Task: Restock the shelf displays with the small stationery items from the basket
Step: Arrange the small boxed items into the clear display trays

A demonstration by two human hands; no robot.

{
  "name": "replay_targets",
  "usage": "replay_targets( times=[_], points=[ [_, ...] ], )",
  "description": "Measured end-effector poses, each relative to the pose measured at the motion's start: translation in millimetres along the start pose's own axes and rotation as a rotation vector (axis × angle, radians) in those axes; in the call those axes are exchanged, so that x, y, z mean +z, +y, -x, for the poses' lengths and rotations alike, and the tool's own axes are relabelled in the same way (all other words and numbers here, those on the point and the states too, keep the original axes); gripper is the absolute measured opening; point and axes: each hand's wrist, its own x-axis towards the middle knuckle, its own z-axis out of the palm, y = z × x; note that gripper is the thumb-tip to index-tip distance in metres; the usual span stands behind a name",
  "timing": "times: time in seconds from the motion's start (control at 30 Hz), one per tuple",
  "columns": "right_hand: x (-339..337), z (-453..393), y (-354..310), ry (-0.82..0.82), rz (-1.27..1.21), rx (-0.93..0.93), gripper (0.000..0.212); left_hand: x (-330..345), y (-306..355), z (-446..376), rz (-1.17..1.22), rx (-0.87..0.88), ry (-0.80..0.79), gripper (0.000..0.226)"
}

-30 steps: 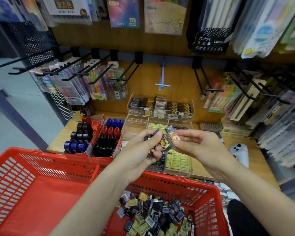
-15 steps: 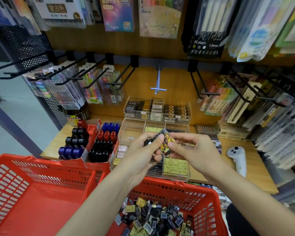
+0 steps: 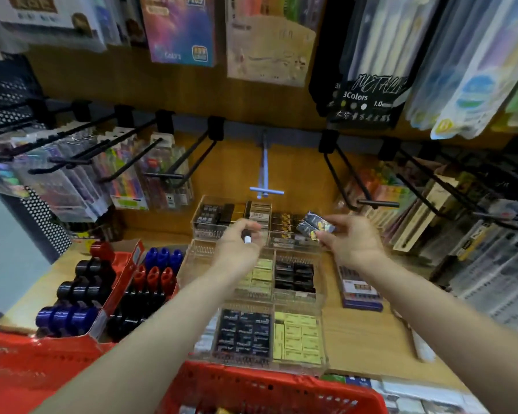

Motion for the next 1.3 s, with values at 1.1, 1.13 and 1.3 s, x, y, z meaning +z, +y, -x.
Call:
replay_targets(
  times=[1.1,1.13,1.3],
  points=[
    [62,-66,-1,-0.028,0.217,-0.243,0.029,-2,-14,-39,0.888,-0.239,-0.067,0.040],
    [58,-51,-1,-0.003,0.157,-0.294,0.025,-1,-13,-36,0.915,-0.251,-0.060,0.039],
    [47,29,-14,-0.426,-0.730,0.107,0.021,6,-3,-3,1.024,-0.217,-0.175,0.039]
  ],
)
